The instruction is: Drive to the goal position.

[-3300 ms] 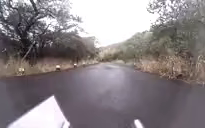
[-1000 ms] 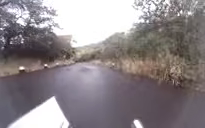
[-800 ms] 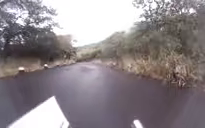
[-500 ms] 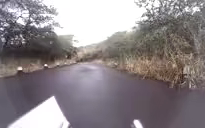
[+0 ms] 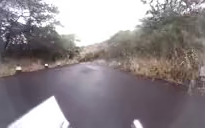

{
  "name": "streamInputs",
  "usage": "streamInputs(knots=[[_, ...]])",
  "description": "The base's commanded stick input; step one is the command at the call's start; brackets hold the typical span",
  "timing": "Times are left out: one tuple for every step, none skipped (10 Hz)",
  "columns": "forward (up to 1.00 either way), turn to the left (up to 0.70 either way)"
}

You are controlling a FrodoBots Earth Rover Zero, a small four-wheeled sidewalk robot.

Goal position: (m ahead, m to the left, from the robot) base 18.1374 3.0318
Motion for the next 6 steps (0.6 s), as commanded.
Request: streamInputs(knots=[[1.0,0.0],[1.0,0.0],[1.0,0.0],[1.0,0.0],[1.0,0.0],[1.0,0.0]])
